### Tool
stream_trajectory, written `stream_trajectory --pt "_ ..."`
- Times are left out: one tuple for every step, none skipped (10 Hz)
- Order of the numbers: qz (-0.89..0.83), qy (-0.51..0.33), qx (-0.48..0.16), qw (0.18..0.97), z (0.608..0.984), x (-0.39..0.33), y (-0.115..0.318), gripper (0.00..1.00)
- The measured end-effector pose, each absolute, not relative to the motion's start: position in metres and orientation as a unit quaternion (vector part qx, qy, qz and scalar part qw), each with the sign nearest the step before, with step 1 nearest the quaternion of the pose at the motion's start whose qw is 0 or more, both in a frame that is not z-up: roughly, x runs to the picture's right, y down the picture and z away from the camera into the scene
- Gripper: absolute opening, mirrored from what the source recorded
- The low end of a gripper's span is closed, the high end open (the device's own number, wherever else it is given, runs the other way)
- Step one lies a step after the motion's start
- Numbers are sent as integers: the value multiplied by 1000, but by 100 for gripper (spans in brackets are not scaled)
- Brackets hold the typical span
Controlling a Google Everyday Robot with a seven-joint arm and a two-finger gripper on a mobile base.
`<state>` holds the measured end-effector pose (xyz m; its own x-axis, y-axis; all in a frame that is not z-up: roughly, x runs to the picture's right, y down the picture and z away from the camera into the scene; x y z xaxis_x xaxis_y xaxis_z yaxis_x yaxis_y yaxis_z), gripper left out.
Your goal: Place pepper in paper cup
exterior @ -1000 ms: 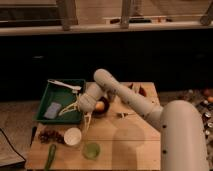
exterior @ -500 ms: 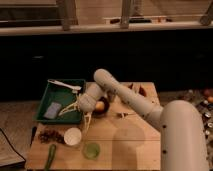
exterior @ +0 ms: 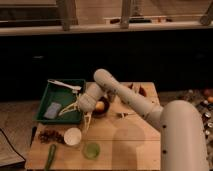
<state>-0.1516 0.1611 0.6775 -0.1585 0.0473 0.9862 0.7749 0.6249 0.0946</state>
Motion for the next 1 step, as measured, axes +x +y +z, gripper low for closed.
stream_trajectory --pt "-315 -693 -297 577 678 -152 161 80"
